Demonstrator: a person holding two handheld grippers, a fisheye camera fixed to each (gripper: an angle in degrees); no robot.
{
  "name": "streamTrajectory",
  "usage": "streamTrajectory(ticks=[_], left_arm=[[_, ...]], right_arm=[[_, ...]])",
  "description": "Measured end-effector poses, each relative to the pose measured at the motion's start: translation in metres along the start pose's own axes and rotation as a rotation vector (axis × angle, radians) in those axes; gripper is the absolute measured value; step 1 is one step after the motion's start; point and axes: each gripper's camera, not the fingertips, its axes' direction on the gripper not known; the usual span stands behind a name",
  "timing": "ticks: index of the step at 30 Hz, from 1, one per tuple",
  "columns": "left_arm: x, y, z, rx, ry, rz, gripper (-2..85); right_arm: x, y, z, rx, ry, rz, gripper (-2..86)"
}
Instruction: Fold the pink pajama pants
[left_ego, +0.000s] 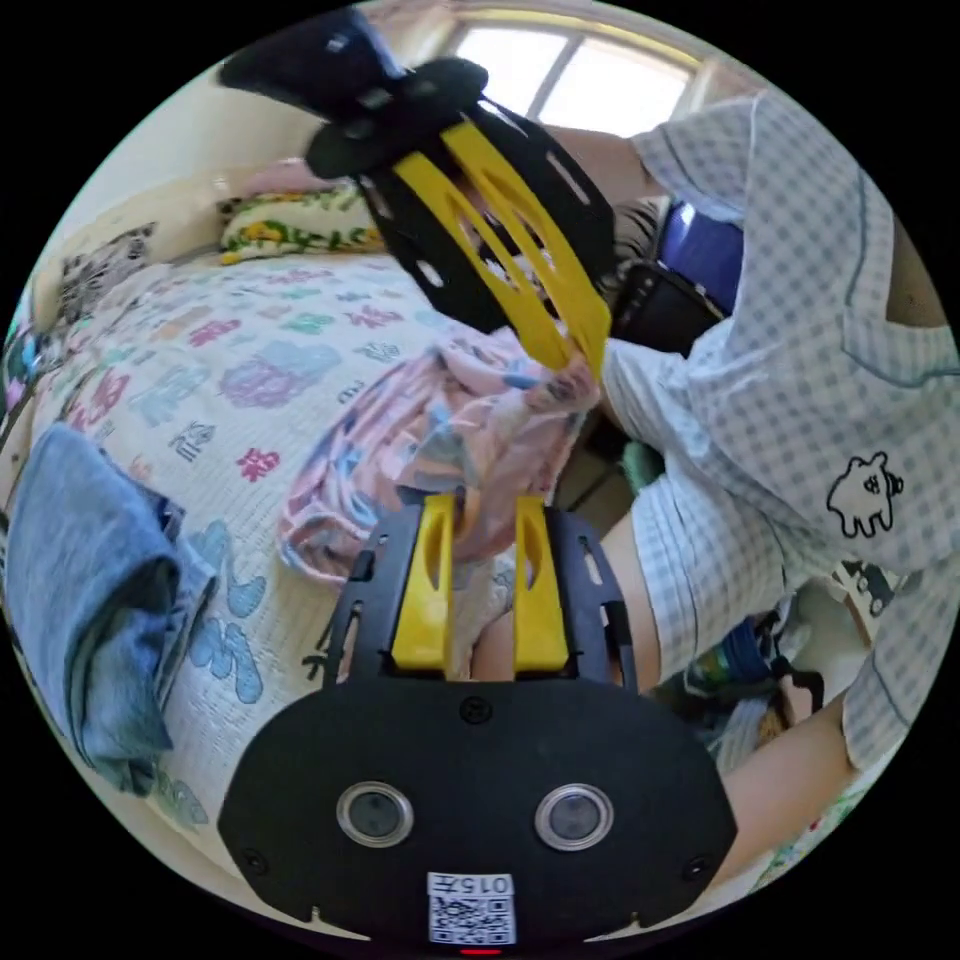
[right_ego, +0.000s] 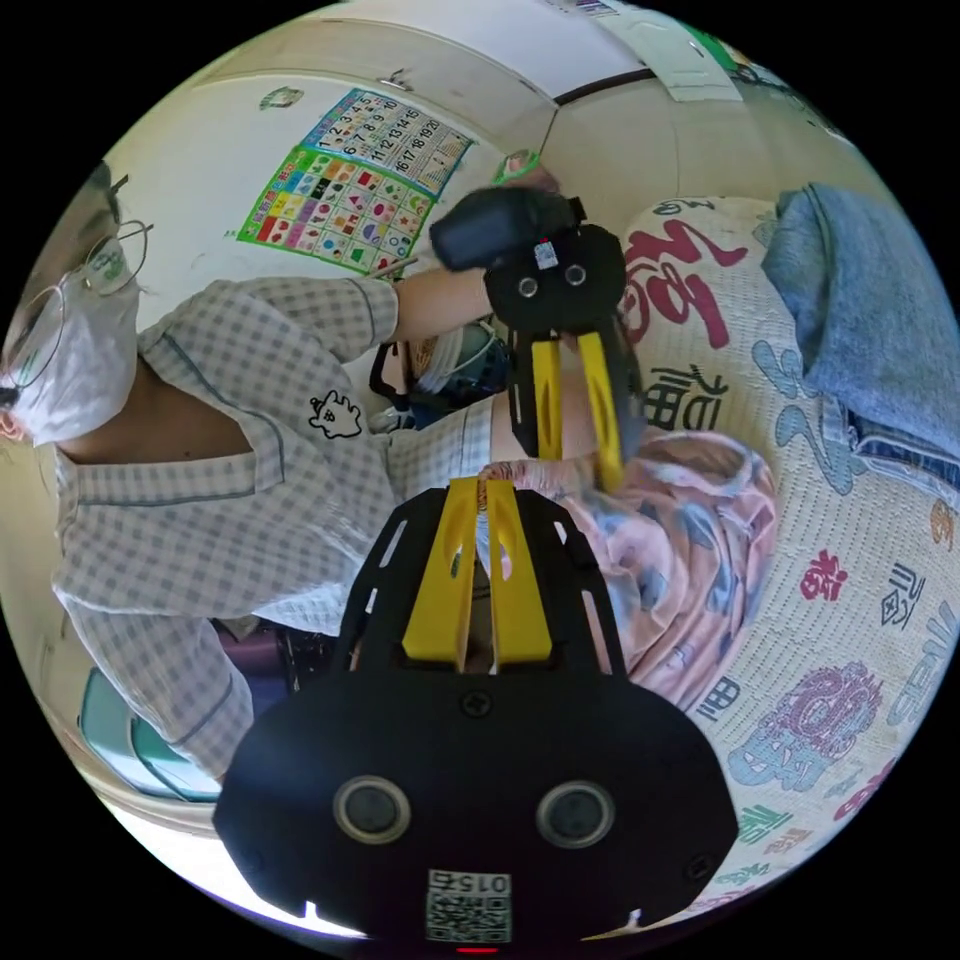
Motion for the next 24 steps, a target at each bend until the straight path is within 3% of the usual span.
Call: streamTrajectory(ticks=[1,4,12,19,24], left_arm=[[0.002,0.001,0.004,-0.058,0.009,-0.016,4.4],[0.018,0.017,-0.003,0.002,-0.008,-0.089,1.8],[0.029,0.047,-0.002,0.13,-0.096,-0.528,2.1],[0.004,0.066,0.005,0.171,-0.008,-0.79,2.2],[-0.008,0.073,0.004,0.165,0.022,-0.844,1.1]], right_arm=[[0.005,-0.002,0.002,0.0,0.016,0.017,0.3],[0.028,-0.009,0.008,-0.003,0.112,0.103,0.4],[0.08,-0.067,0.05,-0.046,0.246,0.14,2.8],[0.074,-0.1,0.083,-0.156,0.479,0.118,8.1],[0.091,-0.114,0.091,-0.193,0.283,0.177,3.1]])
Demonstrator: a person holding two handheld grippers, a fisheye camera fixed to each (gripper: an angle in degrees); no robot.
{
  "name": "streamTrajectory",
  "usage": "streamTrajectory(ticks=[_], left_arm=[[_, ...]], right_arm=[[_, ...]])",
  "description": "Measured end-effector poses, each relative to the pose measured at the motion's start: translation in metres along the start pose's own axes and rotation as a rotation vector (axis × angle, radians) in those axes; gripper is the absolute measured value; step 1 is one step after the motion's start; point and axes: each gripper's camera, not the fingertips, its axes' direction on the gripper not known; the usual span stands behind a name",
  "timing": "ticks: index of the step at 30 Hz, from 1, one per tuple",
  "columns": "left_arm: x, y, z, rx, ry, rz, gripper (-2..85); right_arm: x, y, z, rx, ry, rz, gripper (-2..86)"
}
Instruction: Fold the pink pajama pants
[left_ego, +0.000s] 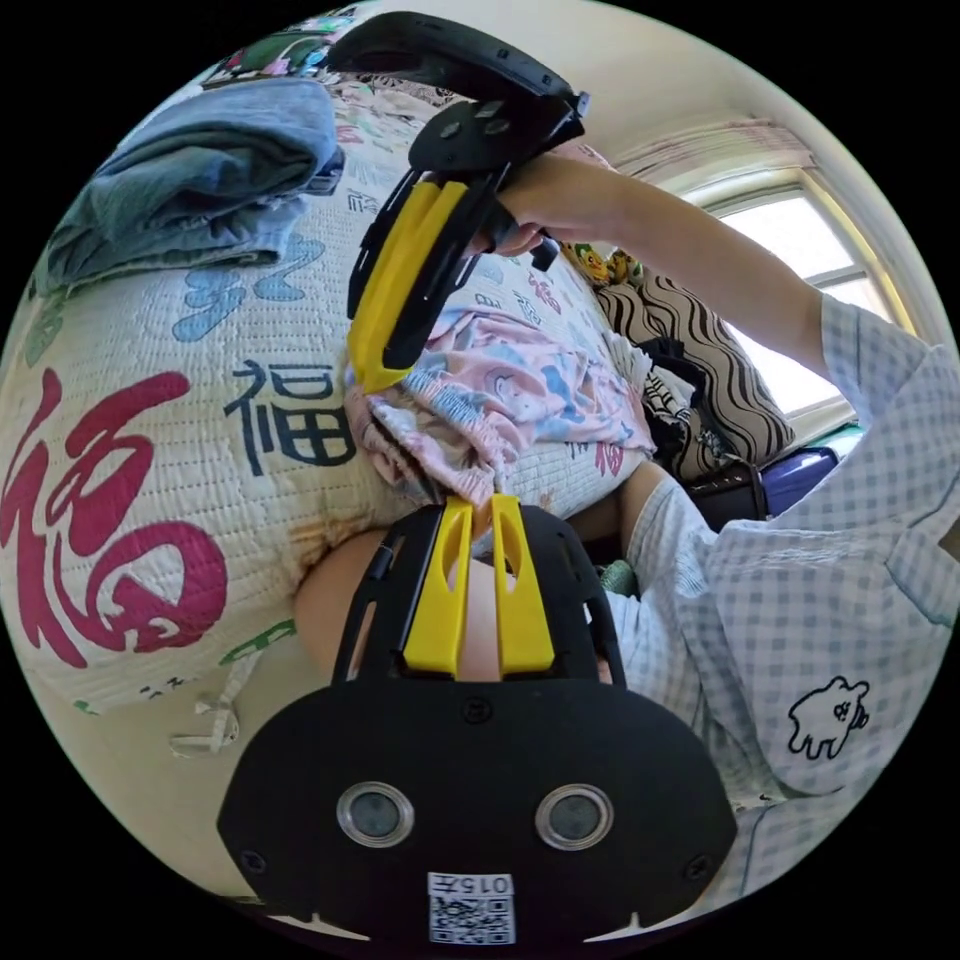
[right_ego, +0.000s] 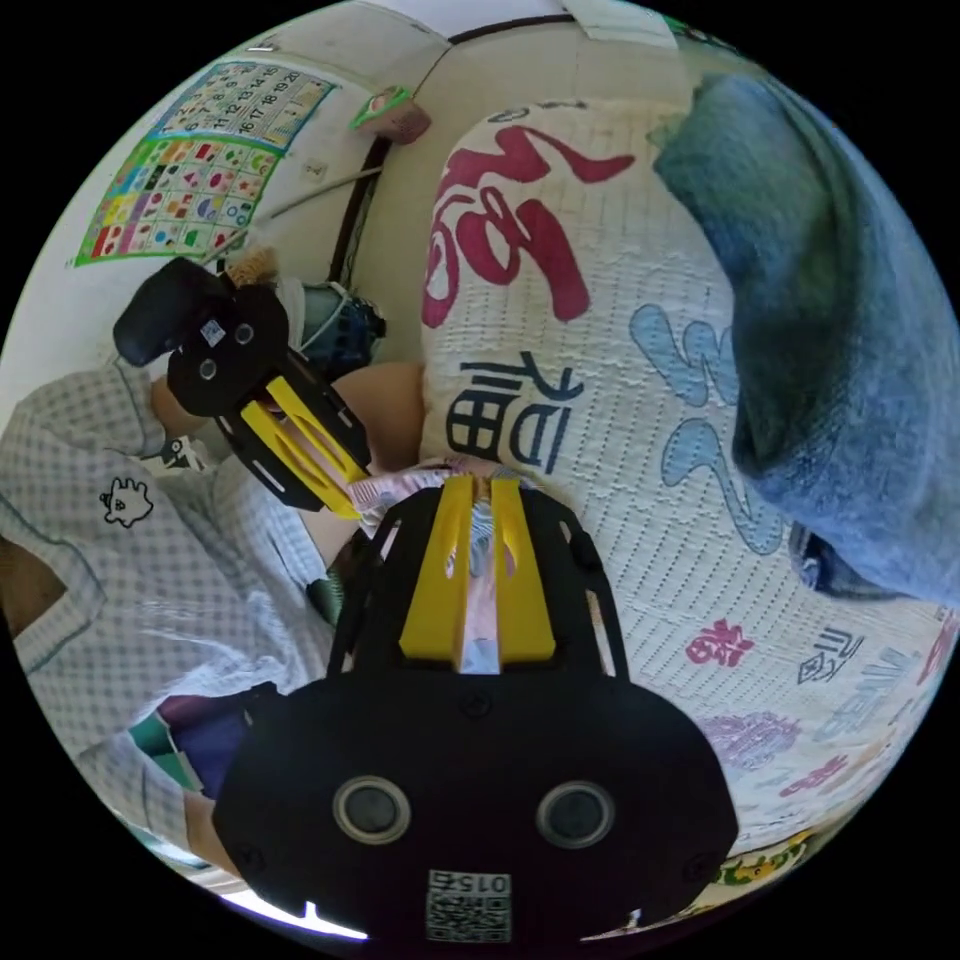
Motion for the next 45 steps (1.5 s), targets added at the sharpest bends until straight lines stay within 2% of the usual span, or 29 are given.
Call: streamTrajectory(ticks=[7,10,11,13,15,17,22,27,32,34,37,39,41,45], left_arm=[[-0.005,-0.024,-0.038,0.097,-0.061,0.019,-0.4],[-0.005,-0.036,-0.052,0.091,-0.006,0.047,-0.5],[-0.005,-0.036,-0.052,0.075,0.046,0.052,-0.5],[-0.005,-0.03,-0.046,0.041,0.037,0.036,-0.5],[-0.007,-0.021,-0.038,0.002,0.01,0.003,-0.5],[-0.016,-0.008,-0.028,0.011,0.078,-0.062,-0.5],[-0.024,0.005,-0.023,0.047,0.09,-0.136,-0.5],[-0.024,0.003,-0.041,0.149,0.08,-0.145,-0.5],[-0.032,-0.028,-0.077,0.266,-0.018,-0.104,-0.6],[-0.038,-0.039,-0.081,0.243,-0.053,-0.096,-0.5],[-0.063,-0.05,-0.064,0.098,-0.11,-0.14,-0.3],[-0.081,-0.049,-0.05,0.055,-0.085,-0.194,-0.1],[-0.089,-0.041,-0.047,0.1,-0.035,-0.22,0.6],[-0.073,-0.028,-0.052,0.176,-0.068,-0.192,4.3]], right_arm=[[-0.019,0.028,-0.074,0.1,0.11,0.113,0.2],[-0.026,0.035,-0.104,0.11,0.036,0.092,0.7],[-0.029,0.032,-0.103,0.091,0.009,0.065,1.2],[-0.034,0.023,-0.091,0.06,-0.007,0.037,2.4],[-0.04,0.012,-0.073,0.023,0.042,0.057,5.9],[-0.052,-0.001,-0.054,-0.032,0.107,0.046,8.4],[-0.075,-0.006,-0.054,-0.051,0.037,0.004,5.0],[-0.099,0.021,-0.123,0.027,0.1,0.043,2.6],[-0.11,0.051,-0.225,0.122,0.226,0.177,2.3],[-0.11,0.045,-0.237,0.086,0.269,0.205,2.6],[-0.104,0.027,-0.226,-0.006,0.323,0.246,3.5],[-0.105,0.026,-0.219,-0.03,0.354,0.254,4.2],[-0.115,0.041,-0.233,0.023,0.369,0.274,4.9],[-0.142,0.102,-0.299,0.18,0.304,0.297,6.3]])
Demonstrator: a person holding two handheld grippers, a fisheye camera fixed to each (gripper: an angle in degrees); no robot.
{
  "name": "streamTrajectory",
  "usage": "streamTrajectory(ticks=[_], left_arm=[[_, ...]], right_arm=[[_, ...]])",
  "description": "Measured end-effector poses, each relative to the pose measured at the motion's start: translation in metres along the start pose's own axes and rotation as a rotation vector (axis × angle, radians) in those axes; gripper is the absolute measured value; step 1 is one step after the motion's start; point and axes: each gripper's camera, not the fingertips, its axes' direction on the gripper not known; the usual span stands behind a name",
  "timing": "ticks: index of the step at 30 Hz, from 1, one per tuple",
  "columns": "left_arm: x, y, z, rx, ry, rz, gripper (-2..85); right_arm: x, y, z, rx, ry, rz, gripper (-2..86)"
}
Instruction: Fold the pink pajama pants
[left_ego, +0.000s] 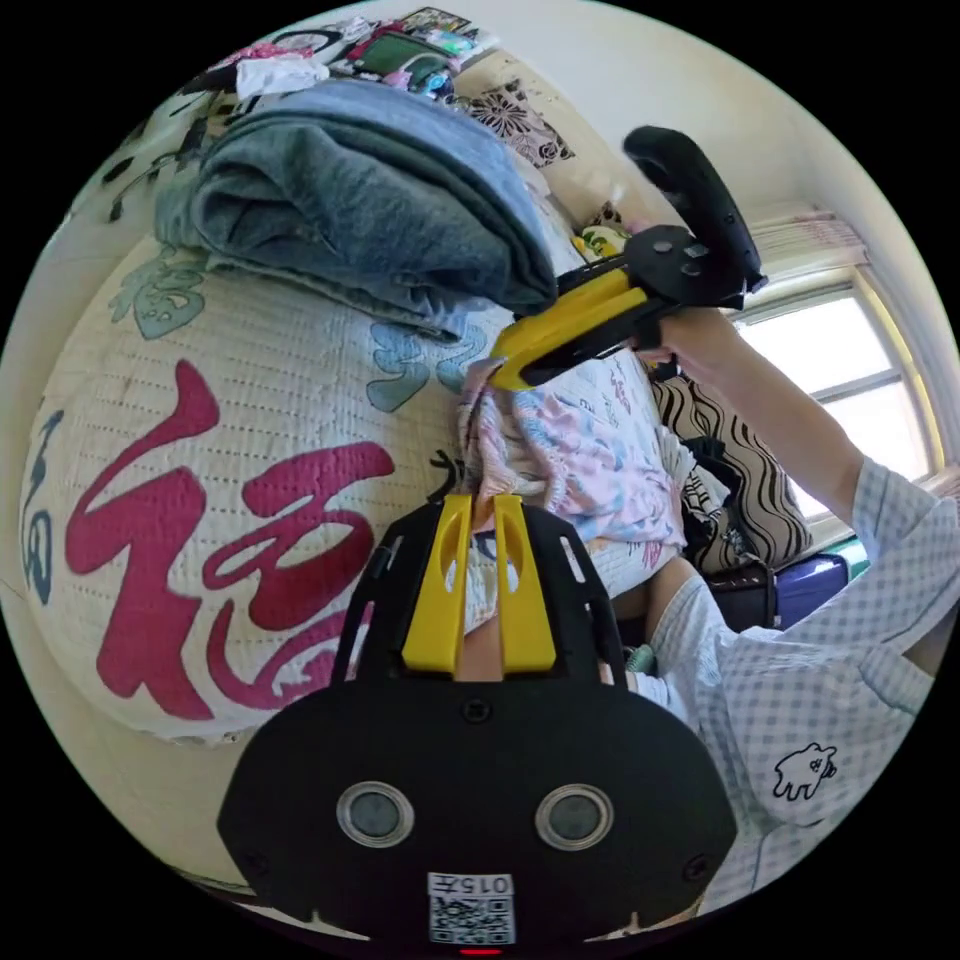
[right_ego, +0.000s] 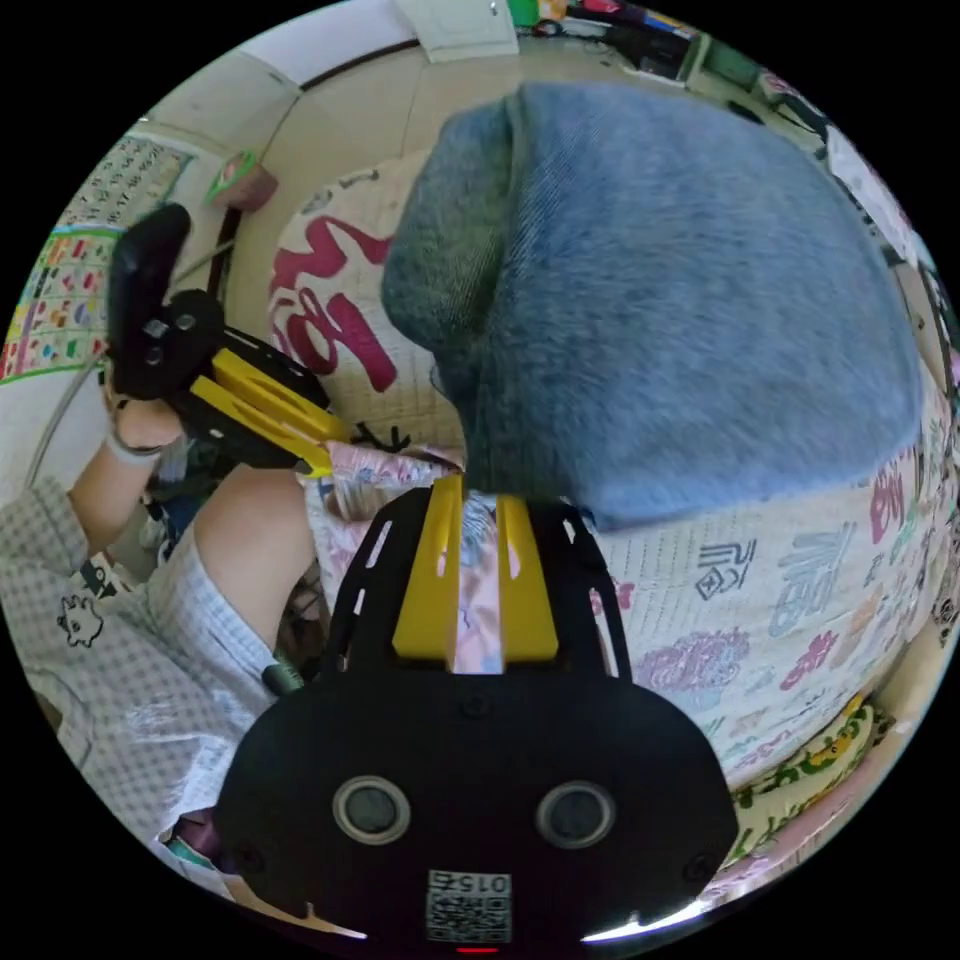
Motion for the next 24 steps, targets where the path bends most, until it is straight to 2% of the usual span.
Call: streamTrajectory(ticks=[2,4,7,11,15,18,20,24], left_arm=[[0.019,0.013,-0.013,0.08,-0.038,0.03,7.9],[0.037,0.022,-0.023,0.117,-0.082,0.052,9.7],[0.077,0.033,-0.031,0.173,-0.227,0.139,10.4],[0.116,0.022,0.006,0.101,-0.277,0.251,10.5],[0.118,0.002,0.066,-0.044,-0.354,0.252,9.4],[0.113,-0.009,0.089,-0.098,-0.451,0.23,4.5],[0.109,-0.017,0.086,-0.134,-0.391,0.182,1.3],[0.123,-0.016,0.064,-0.055,-0.486,0.183,-0.1]], right_arm=[[-0.003,0.061,-0.072,0.144,0.204,0.06,6.5],[-0.007,0.117,-0.121,0.227,0.326,0.139,6.7],[-0.02,0.222,-0.172,0.308,0.324,0.258,8.3],[-0.05,0.35,-0.147,0.221,0.164,0.438,9.4],[-0.068,0.409,-0.094,0.081,0.089,0.551,10.4],[-0.07,0.425,-0.079,-0.033,0.166,0.576,6.3],[-0.079,0.435,-0.105,-0.039,0.234,0.557,2.7],[-0.097,0.466,-0.158,0.0,0.26,0.501,1.7]])
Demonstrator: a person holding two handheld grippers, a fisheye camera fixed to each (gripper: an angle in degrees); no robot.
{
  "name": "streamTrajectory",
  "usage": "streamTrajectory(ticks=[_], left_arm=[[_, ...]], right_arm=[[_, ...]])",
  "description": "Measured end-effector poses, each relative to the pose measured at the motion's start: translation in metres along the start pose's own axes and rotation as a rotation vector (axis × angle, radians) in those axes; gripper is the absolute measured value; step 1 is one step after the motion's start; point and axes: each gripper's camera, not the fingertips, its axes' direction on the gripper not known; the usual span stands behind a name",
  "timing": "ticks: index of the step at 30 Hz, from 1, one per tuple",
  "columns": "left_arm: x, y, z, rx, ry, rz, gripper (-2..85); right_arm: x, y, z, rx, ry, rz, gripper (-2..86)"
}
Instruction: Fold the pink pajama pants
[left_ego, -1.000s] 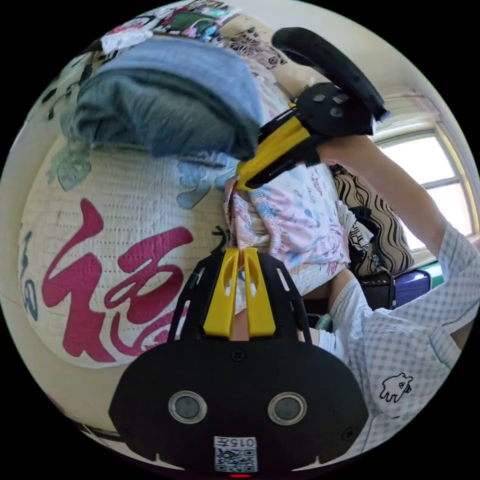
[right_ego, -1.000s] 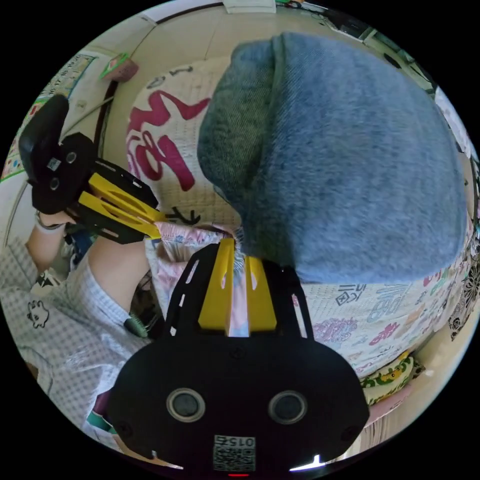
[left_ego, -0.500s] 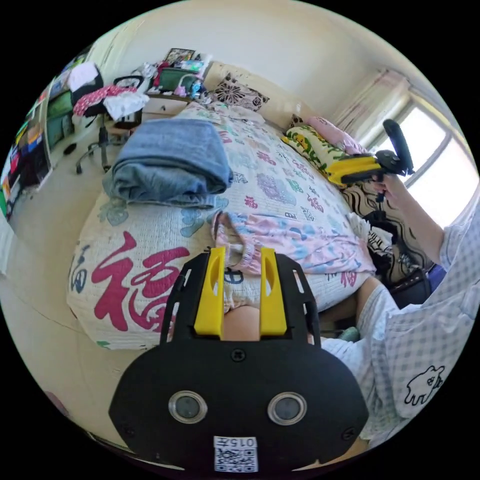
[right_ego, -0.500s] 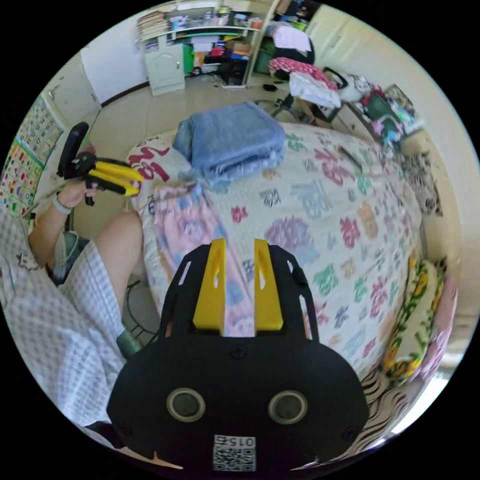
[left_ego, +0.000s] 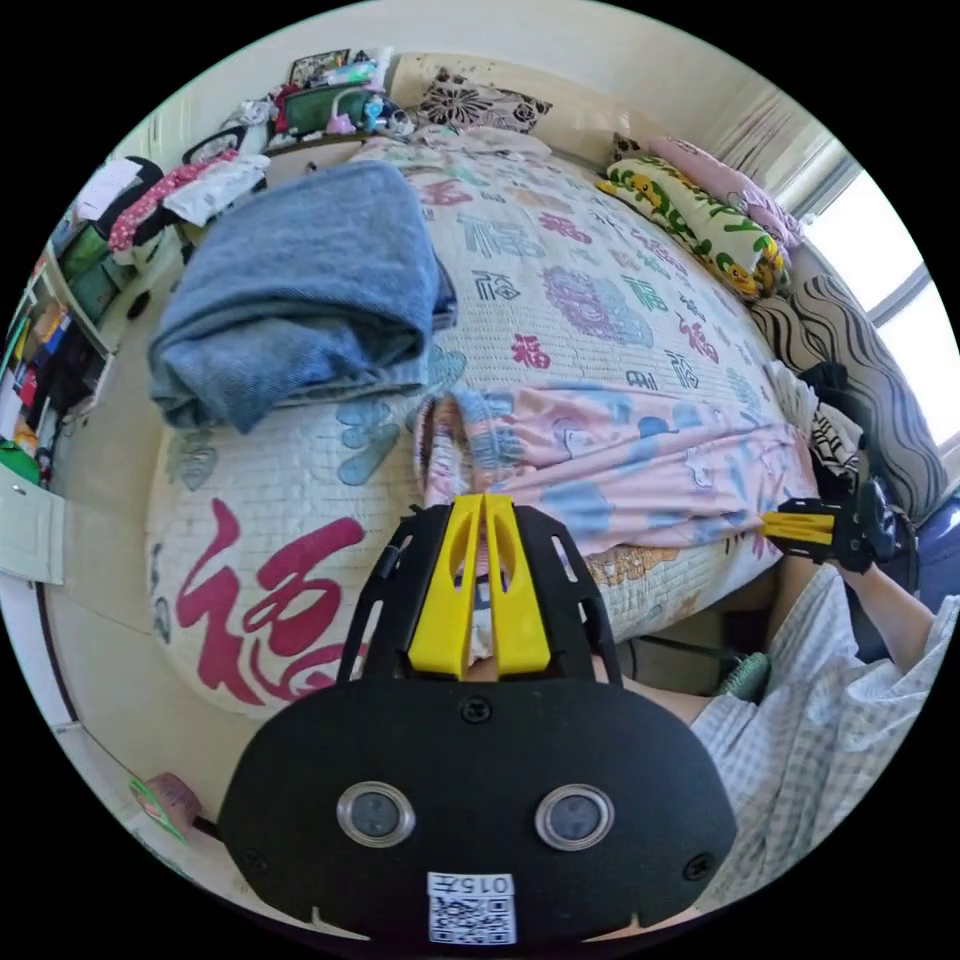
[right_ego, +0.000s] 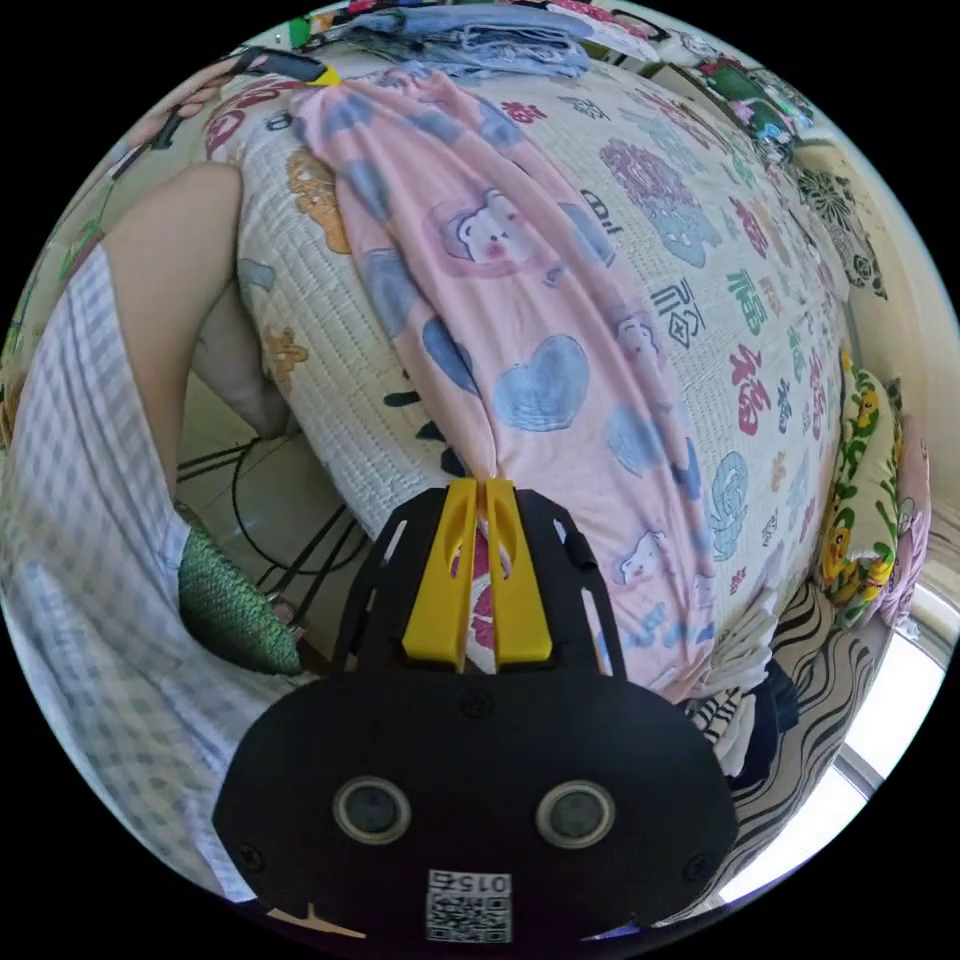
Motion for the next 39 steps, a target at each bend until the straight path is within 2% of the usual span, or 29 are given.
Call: streamTrajectory(ticks=[3,5,7,11,13,16,19,24,31,33,35,39], left_arm=[[0.008,-0.003,0.007,-0.025,-0.033,0.01,0.4],[0.017,-0.007,0.033,-0.135,-0.074,0.044,2.5],[0.021,-0.007,0.028,-0.124,-0.093,0.043,4.7],[-0.002,0.014,-0.013,0.068,-0.008,-0.156,10.6],[-0.019,0.025,-0.016,0.106,0.03,-0.254,12.1],[-0.04,0.036,0.008,0.073,0.125,-0.379,14.1],[-0.038,0.033,0.036,0.051,0.213,-0.417,15.6],[-0.022,0.019,0.057,0.051,0.162,-0.443,16.7],[0.019,-0.001,0.08,-0.022,-0.031,-0.326,13.5],[0.016,0.0,0.084,-0.017,-0.004,-0.33,11.0],[0.005,0.006,0.085,0.058,0.161,-0.342,5.8],[-0.015,0.012,0.091,0.096,0.362,-0.379,3.0]], right_arm=[[0.029,0.025,-0.019,0.017,-0.078,0.048,2.7],[0.064,0.043,-0.041,0.049,-0.194,0.159,4.4],[0.094,0.067,-0.069,0.124,-0.284,0.248,6.0],[0.147,0.144,-0.125,0.235,-0.362,0.419,6.8],[0.162,0.174,-0.141,0.254,-0.374,0.477,6.7],[0.186,0.21,-0.16,0.26,-0.408,0.551,6.6],[0.207,0.225,-0.177,0.243,-0.454,0.599,6.2],[0.23,0.235,-0.222,0.271,-0.487,0.568,5.7],[0.264,0.253,-0.274,0.264,-0.554,0.54,5.2],[0.273,0.259,-0.288,0.258,-0.555,0.526,4.9],[0.285,0.269,-0.305,0.246,-0.542,0.514,4.7],[0.305,0.288,-0.325,0.23,-0.551,0.519,4.4]])
